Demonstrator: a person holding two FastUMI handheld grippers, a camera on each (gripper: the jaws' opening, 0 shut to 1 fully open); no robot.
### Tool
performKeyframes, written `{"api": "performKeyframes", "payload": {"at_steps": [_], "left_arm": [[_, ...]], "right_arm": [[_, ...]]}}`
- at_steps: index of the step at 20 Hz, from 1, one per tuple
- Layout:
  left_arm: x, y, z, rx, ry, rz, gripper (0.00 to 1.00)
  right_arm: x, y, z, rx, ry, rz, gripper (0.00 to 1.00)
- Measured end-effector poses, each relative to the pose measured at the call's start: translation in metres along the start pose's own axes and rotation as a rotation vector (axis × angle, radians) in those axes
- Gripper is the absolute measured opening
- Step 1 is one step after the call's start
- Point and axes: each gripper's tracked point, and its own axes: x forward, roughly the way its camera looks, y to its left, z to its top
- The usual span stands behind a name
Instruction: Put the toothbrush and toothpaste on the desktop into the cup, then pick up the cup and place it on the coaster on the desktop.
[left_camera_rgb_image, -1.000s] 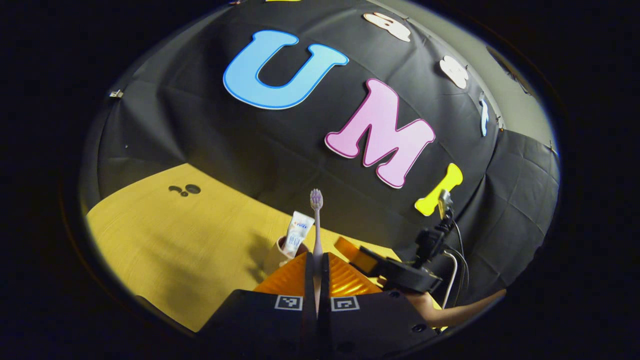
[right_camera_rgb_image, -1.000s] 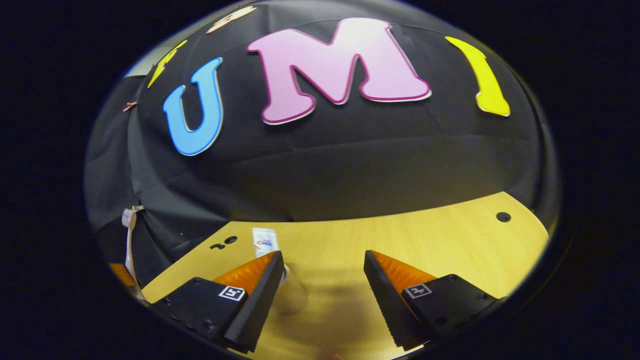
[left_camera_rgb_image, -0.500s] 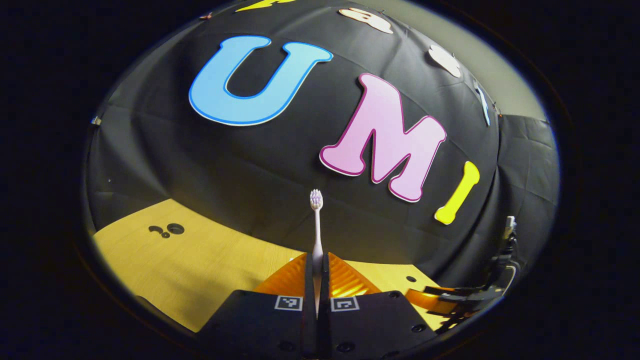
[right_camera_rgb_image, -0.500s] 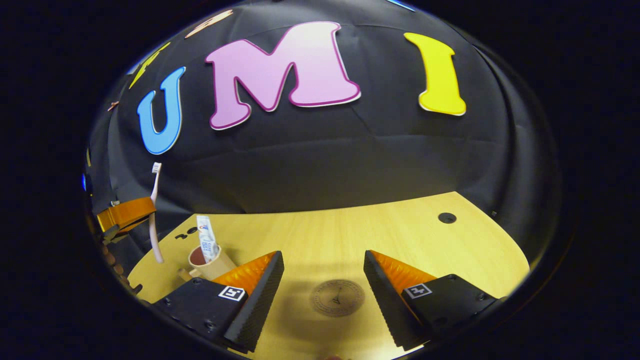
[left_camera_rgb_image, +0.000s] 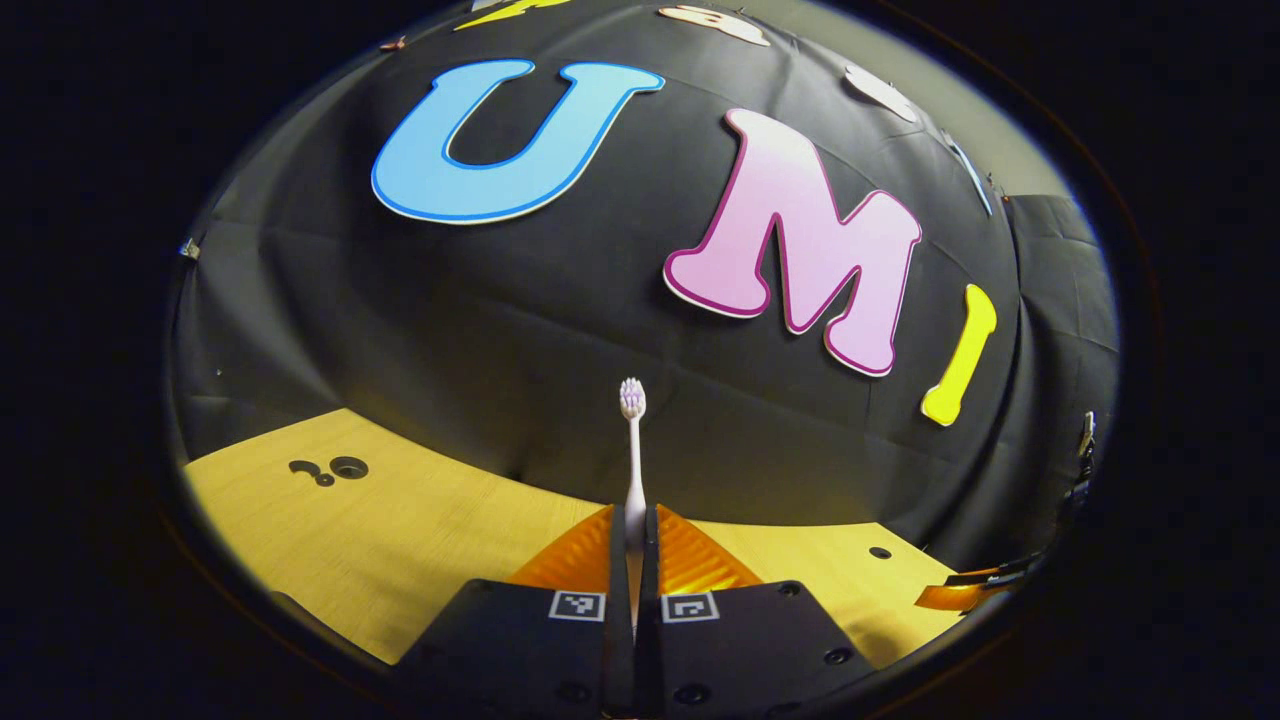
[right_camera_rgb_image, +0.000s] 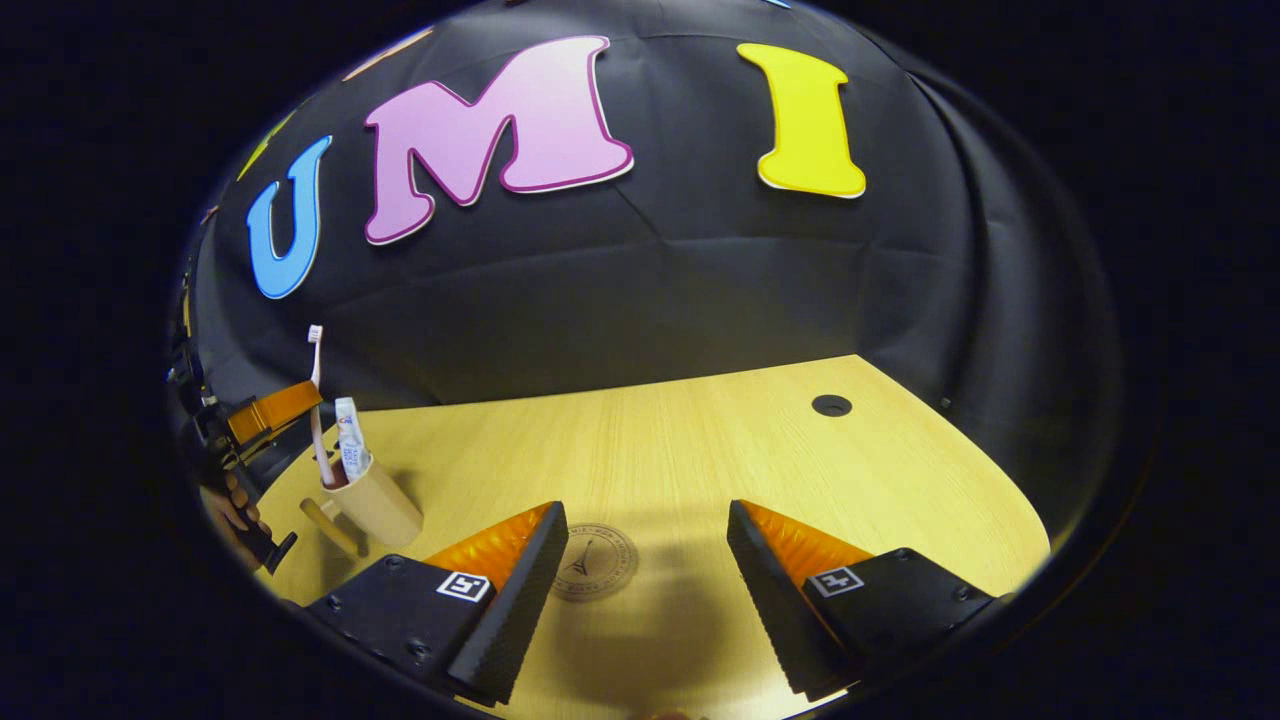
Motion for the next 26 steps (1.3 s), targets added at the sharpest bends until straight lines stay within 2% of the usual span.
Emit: {"api": "performKeyframes", "payload": {"at_steps": [3,6,7,12,16,20,24,26], "left_arm": [[0.003,0.002,-0.005,0.037,-0.01,0.02,0.08],[0.0,-0.006,-0.009,0.073,-0.02,0.007,0.11],[-0.003,-0.011,-0.013,0.081,-0.018,-0.008,0.18],[-0.02,-0.022,-0.031,0.148,0.071,-0.013,0.98],[-0.04,-0.032,-0.038,0.219,0.16,-0.028,0.98],[-0.053,-0.032,-0.04,0.217,0.261,-0.036,0.98],[-0.061,-0.009,-0.035,0.213,0.372,0.017,0.97],[-0.063,0.0,-0.039,0.232,0.466,0.025,0.98]], "right_arm": [[-0.002,-0.009,-0.005,0.011,0.007,-0.009,0.98],[-0.004,-0.012,-0.004,0.03,0.001,-0.011,0.98],[-0.004,-0.012,-0.004,0.026,-0.001,-0.01,0.98],[-0.009,-0.013,-0.005,0.003,0.005,0.006,0.98],[-0.016,-0.02,-0.009,-0.002,0.022,0.009,0.98],[-0.023,-0.024,-0.007,-0.011,0.033,0.028,0.98],[-0.035,-0.034,0.003,-0.028,0.029,0.039,0.98],[-0.046,-0.038,0.003,-0.009,0.046,0.053,0.98]]}}
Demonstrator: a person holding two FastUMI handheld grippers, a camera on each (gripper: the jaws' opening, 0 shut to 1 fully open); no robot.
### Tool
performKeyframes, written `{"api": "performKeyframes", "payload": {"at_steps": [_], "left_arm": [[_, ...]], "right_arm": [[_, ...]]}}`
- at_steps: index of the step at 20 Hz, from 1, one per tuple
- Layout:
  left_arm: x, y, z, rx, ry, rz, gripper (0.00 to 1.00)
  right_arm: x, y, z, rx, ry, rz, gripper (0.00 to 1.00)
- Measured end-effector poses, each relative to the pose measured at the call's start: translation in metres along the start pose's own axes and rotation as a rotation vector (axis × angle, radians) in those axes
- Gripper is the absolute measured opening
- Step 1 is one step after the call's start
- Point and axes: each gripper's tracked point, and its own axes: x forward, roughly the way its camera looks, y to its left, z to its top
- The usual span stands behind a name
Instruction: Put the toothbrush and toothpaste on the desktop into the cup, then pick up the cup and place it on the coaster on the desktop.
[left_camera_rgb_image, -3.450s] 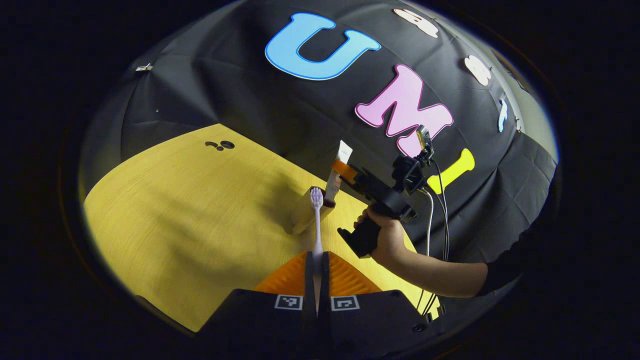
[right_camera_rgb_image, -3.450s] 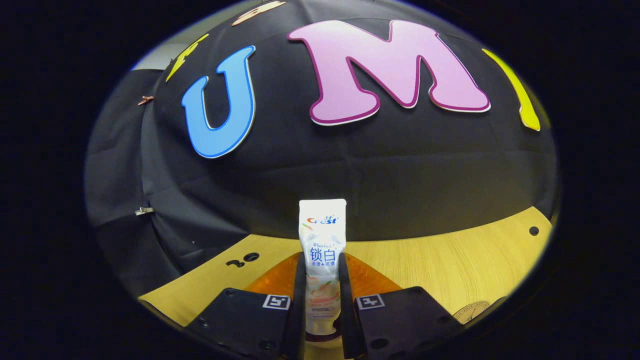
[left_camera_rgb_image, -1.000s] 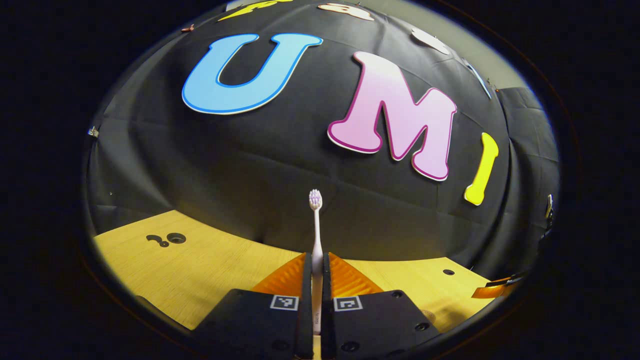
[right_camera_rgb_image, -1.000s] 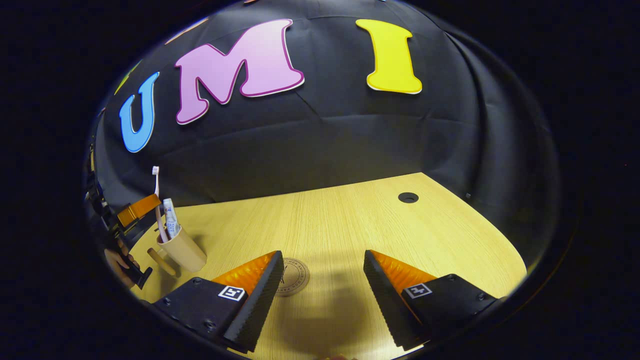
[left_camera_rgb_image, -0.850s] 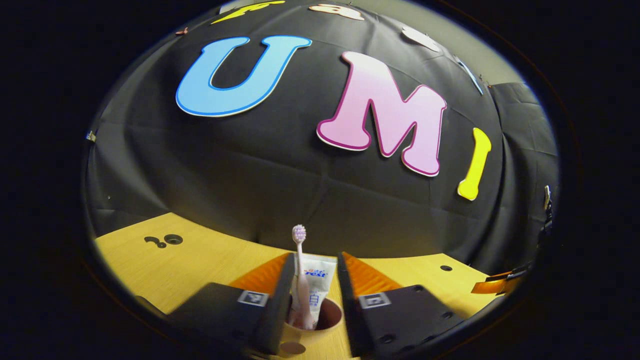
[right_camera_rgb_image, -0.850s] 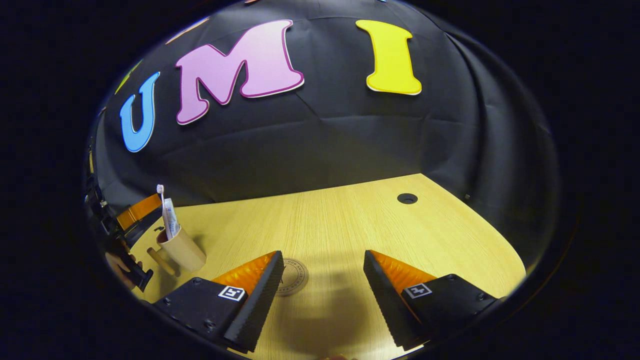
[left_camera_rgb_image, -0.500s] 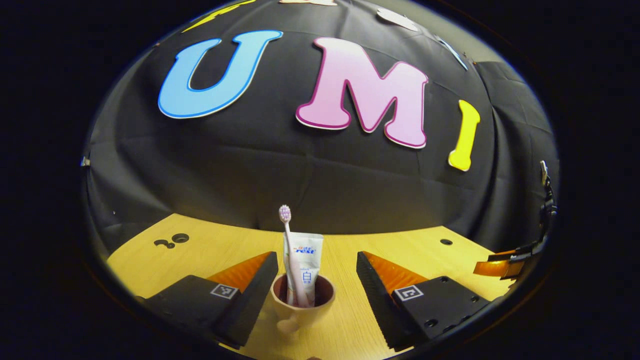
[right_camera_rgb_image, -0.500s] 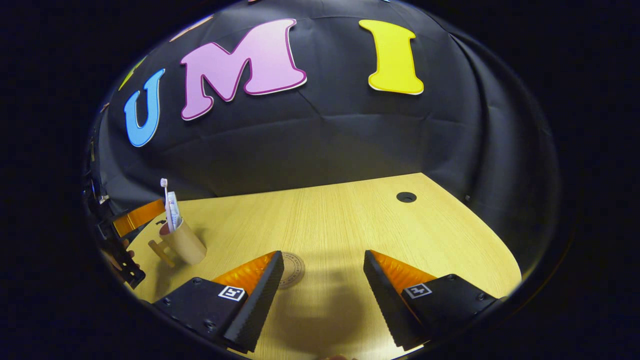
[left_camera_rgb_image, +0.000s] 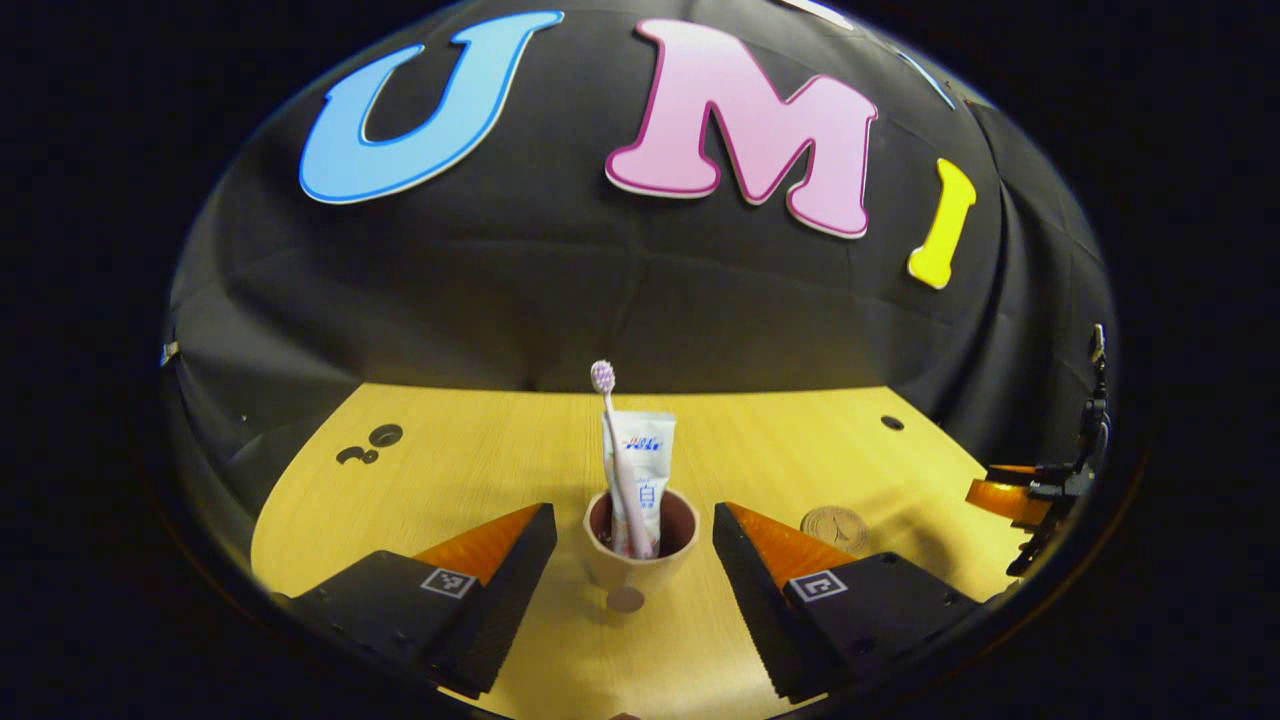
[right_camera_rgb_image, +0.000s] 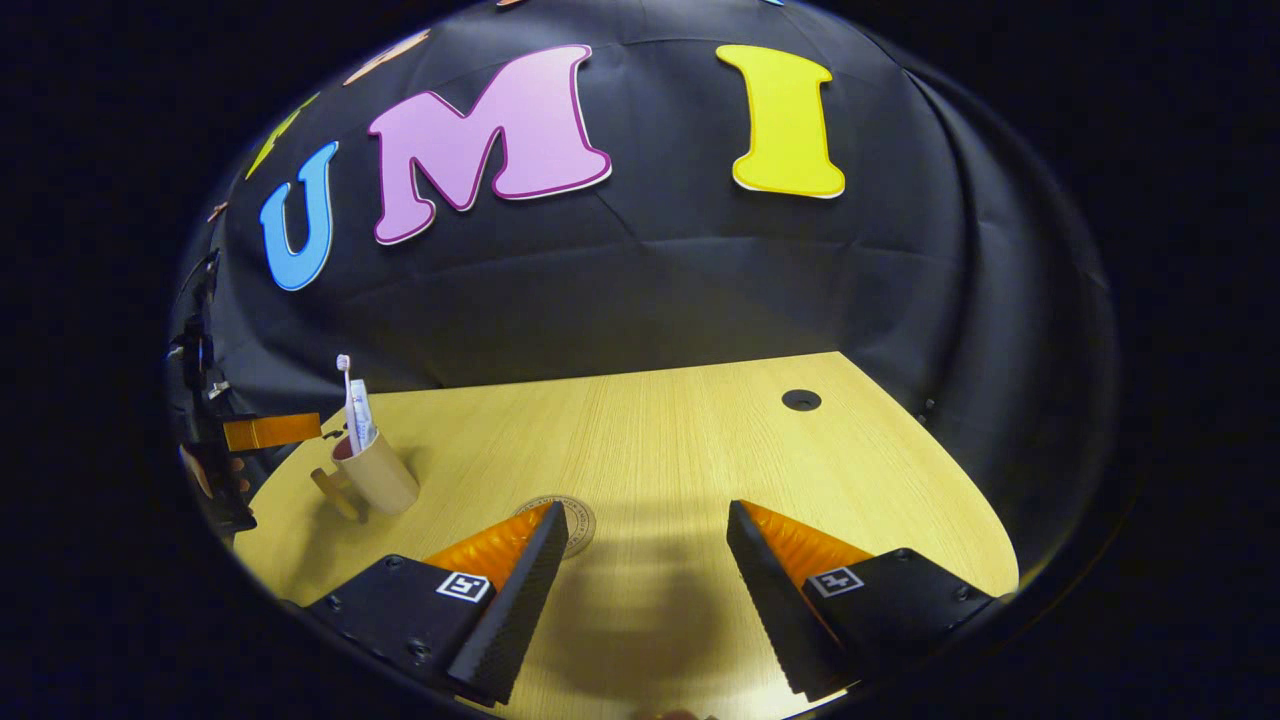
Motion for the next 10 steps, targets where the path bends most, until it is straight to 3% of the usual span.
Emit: {"api": "performKeyframes", "payload": {"at_steps": [5,10], "left_arm": [[0.007,-0.021,-0.027,0.025,0.227,-0.102,0.98],[0.019,-0.012,-0.058,0.065,0.407,-0.049,0.98]], "right_arm": [[-0.02,-0.017,-0.007,0.072,0.028,-0.01,0.98],[-0.039,-0.062,-0.014,0.125,0.026,-0.1,0.98]]}}
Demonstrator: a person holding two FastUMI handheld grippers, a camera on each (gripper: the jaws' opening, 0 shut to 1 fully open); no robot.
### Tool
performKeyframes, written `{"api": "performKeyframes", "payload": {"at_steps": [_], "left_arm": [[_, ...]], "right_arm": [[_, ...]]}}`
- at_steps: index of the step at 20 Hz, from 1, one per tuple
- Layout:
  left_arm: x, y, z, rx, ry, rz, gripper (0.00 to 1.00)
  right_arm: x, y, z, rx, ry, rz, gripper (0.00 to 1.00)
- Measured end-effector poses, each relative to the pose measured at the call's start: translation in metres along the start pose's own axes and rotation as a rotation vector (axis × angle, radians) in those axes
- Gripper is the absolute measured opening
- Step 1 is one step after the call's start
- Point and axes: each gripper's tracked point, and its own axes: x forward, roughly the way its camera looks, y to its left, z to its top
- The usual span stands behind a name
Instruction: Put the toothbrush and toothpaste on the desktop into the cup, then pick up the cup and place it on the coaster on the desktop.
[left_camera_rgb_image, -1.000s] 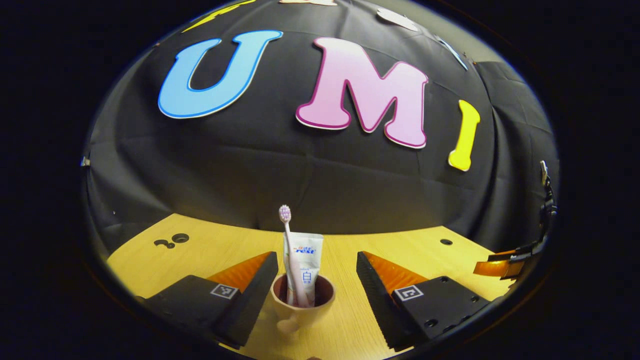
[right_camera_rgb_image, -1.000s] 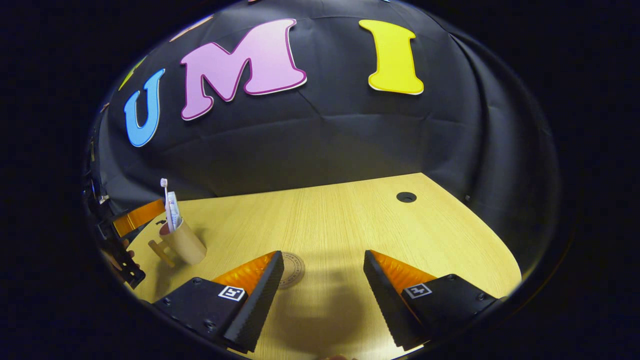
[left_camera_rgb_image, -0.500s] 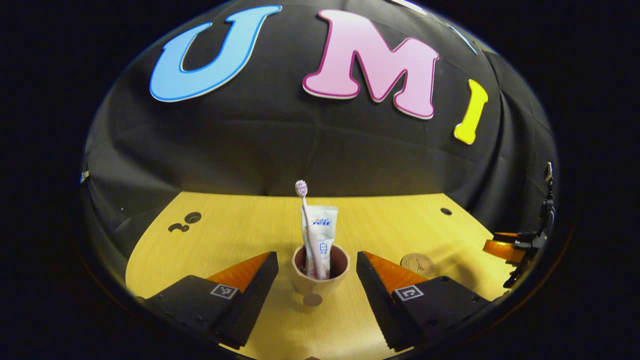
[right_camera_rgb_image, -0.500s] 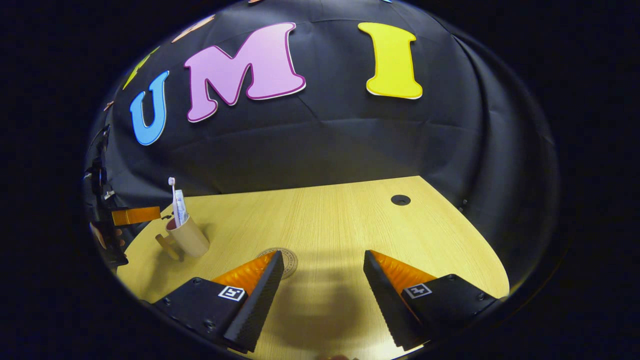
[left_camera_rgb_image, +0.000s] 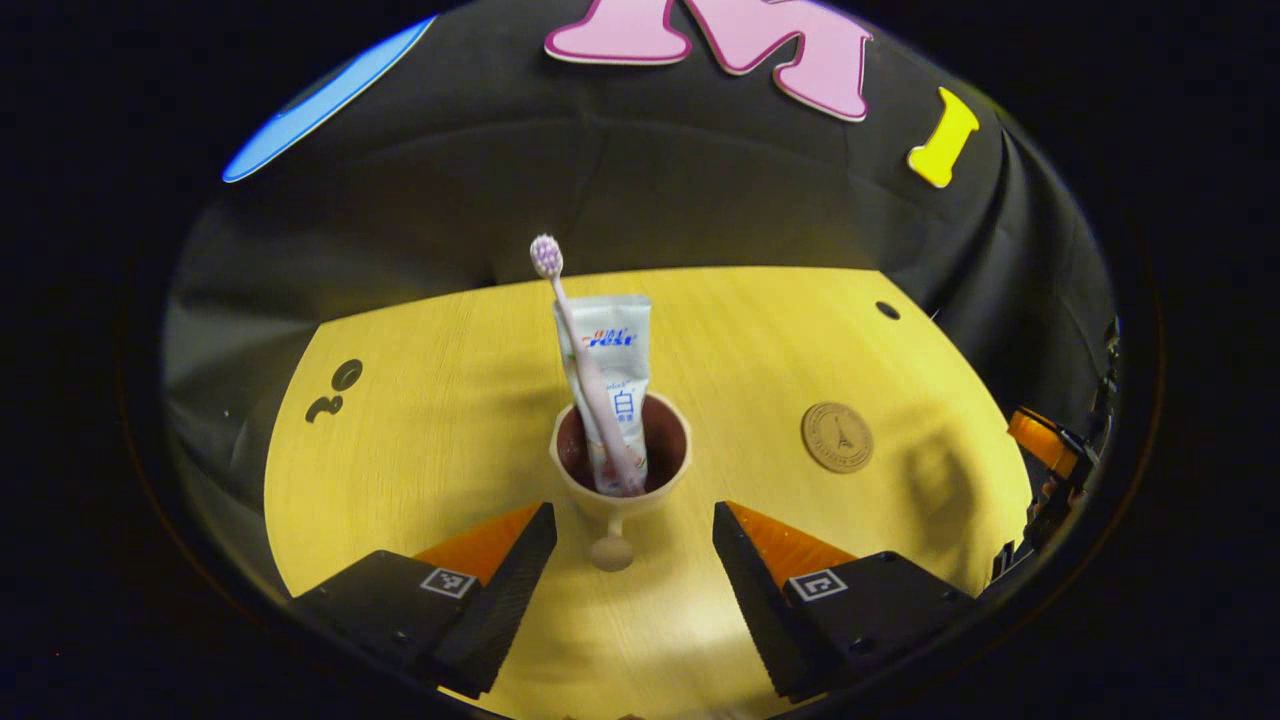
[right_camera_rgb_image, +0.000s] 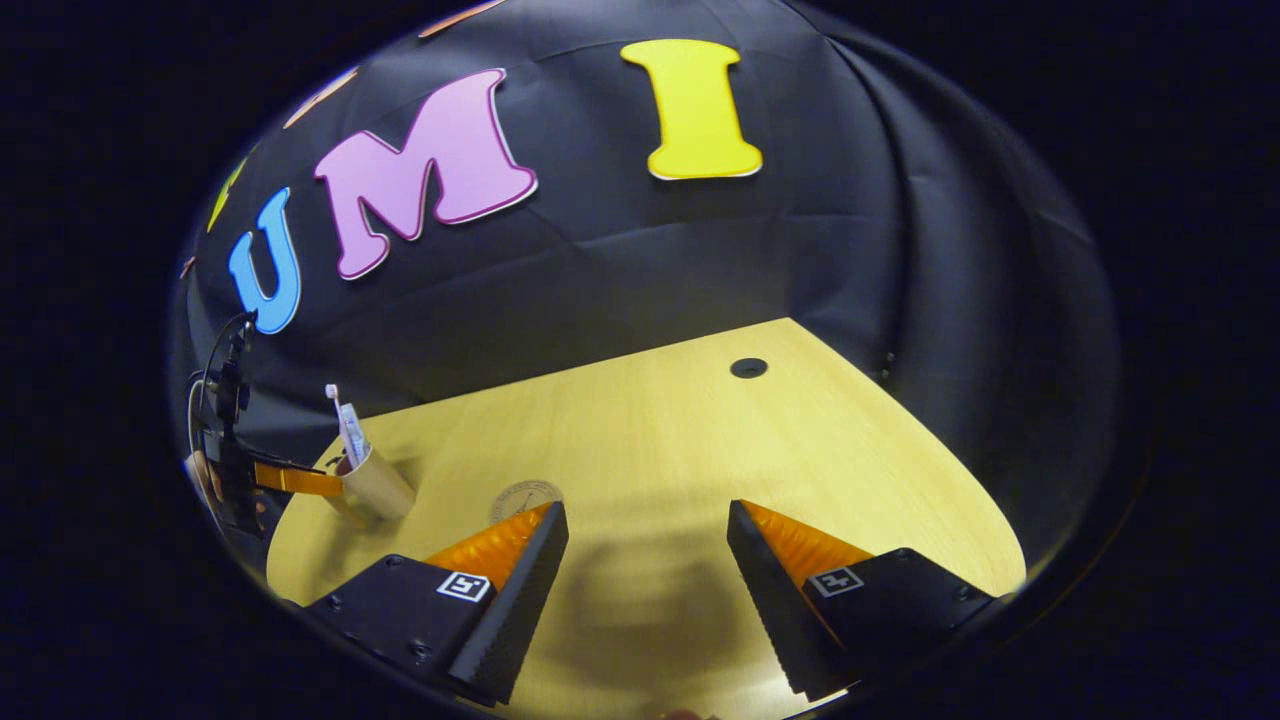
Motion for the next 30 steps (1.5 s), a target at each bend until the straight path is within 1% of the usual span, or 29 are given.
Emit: {"api": "performKeyframes", "payload": {"at_steps": [2,5,6,7,10,12,14,15,16,17,18,19,20,21,22,26,30], "left_arm": [[0.009,-0.001,-0.004,-0.022,0.052,-0.015,0.98],[0.026,-0.002,-0.007,-0.048,0.112,-0.028,0.98],[0.033,-0.001,-0.01,-0.048,0.145,-0.026,0.95],[0.038,0.0,-0.016,-0.033,0.188,-0.021,0.87],[0.043,0.001,-0.023,-0.017,0.234,-0.024,0.82],[0.043,0.0,-0.026,-0.024,0.26,-0.028,0.77],[0.042,-0.001,-0.027,-0.026,0.272,-0.033,0.68],[0.041,0.0,-0.028,-0.02,0.282,-0.032,0.72],[0.04,0.001,-0.028,-0.01,0.293,-0.027,0.59],[0.039,0.003,-0.028,-0.005,0.296,-0.017,0.53],[0.04,0.004,-0.028,-0.005,0.297,-0.012,0.5],[0.04,0.006,-0.028,-0.016,0.298,-0.006,0.36],[0.041,0.005,-0.028,-0.035,0.297,-0.01,0.32],[0.041,0.006,-0.028,-0.029,0.294,-0.011,0.3],[0.04,0.002,-0.027,-0.024,0.294,-0.017,0.26],[0.037,-0.002,-0.023,-0.019,0.273,-0.024,0.22],[0.036,-0.025,-0.012,0.03,0.243,-0.034,0.21]], "right_arm": [[-0.003,-0.019,-0.003,0.006,0.009,-0.039,0.98],[-0.008,-0.038,-0.005,0.008,0.008,-0.079,0.98],[-0.009,-0.043,-0.003,0.004,0.006,-0.094,0.98],[-0.009,-0.043,-0.005,-0.005,0.009,-0.101,0.98],[-0.01,-0.044,-0.009,-0.005,0.016,-0.103,0.98],[-0.01,-0.044,-0.012,-0.003,0.025,-0.103,0.98],[-0.012,-0.044,-0.017,-0.004,0.037,-0.107,0.98],[-0.013,-0.043,-0.018,-0.002,0.037,-0.105,0.98],[-0.013,-0.042,-0.017,0.0,0.035,-0.101,0.98],[-0.013,-0.042,-0.018,0.003,0.035,-0.1,0.98],[-0.014,-0.042,-0.018,0.007,0.037,-0.099,0.98],[-0.013,-0.041,-0.019,0.01,0.04,-0.098,0.98],[-0.013,-0.041,-0.02,0.01,0.043,-0.099,0.98],[-0.013,-0.041,-0.02,0.007,0.046,-0.099,0.98],[-0.015,-0.041,-0.022,0.005,0.05,-0.101,0.98],[-0.017,-0.042,-0.022,-0.003,0.045,-0.102,0.98],[-0.021,-0.044,-0.021,-0.001,0.046,-0.102,0.98]]}}
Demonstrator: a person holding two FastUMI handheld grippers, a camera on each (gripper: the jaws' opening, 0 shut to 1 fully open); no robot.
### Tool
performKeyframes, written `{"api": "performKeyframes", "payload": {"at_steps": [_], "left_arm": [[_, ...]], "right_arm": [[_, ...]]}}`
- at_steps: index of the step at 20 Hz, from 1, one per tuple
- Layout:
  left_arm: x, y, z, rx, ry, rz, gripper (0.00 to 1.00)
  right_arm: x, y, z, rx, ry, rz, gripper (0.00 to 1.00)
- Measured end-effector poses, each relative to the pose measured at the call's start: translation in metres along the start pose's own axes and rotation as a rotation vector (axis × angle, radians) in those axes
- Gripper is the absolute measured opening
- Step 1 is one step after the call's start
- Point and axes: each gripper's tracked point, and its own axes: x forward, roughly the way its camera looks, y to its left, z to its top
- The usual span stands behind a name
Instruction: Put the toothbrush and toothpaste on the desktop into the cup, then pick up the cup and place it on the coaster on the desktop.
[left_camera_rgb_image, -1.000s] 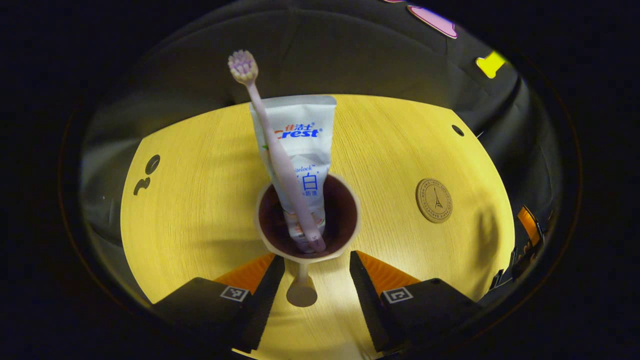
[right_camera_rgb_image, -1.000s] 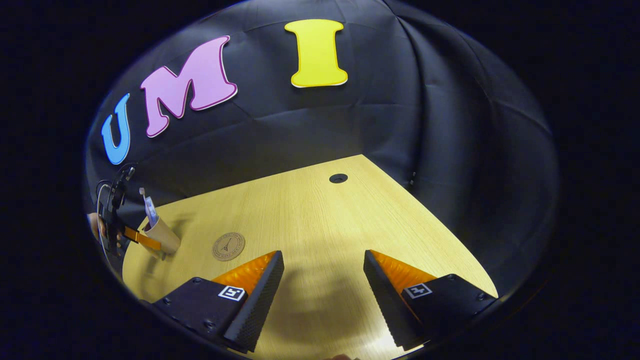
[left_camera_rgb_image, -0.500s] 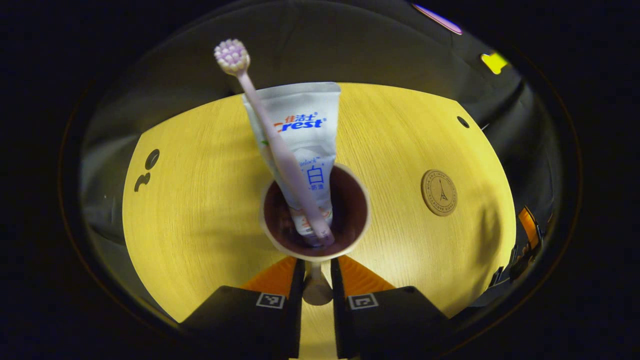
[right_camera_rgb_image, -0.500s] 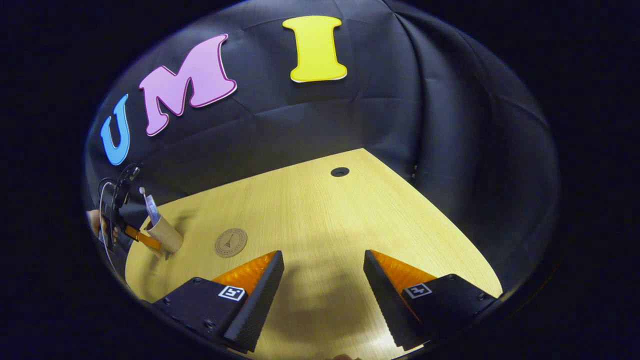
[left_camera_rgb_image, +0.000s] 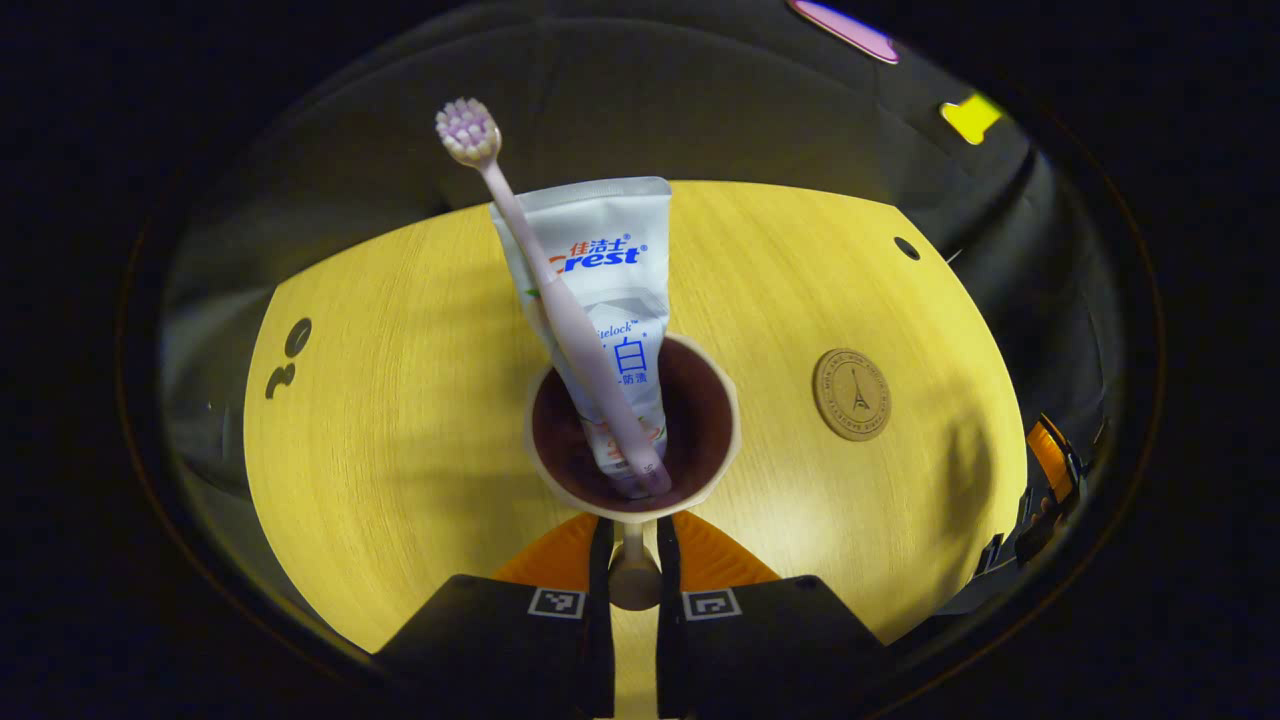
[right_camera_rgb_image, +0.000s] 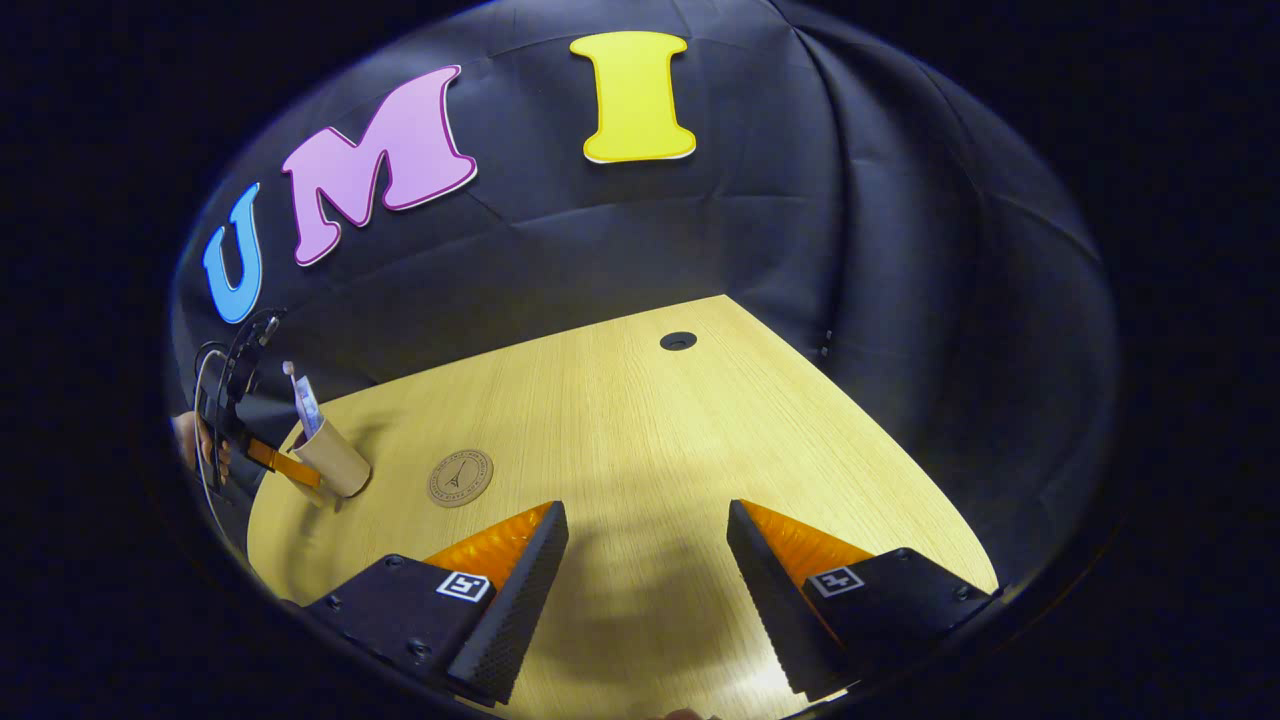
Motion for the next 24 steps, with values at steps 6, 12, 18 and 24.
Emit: {"api": "performKeyframes", "payload": {"at_steps": [6,12,18,24], "left_arm": [[-0.001,-0.069,0.016,0.147,-0.013,-0.067,0.21],[0.013,-0.132,0.03,0.236,-0.011,-0.131,0.21],[0.037,-0.175,0.04,0.306,0.016,-0.152,0.26],[0.041,-0.178,0.038,0.319,0.035,-0.141,0.21]], "right_arm": [[-0.013,-0.021,0.001,-0.02,-0.009,-0.037,0.98],[-0.032,-0.057,0.003,0.02,-0.027,-0.101,0.98],[-0.048,-0.087,-0.009,0.066,-0.019,-0.167,0.98],[-0.054,-0.098,-0.013,0.077,-0.016,-0.182,0.98]]}}
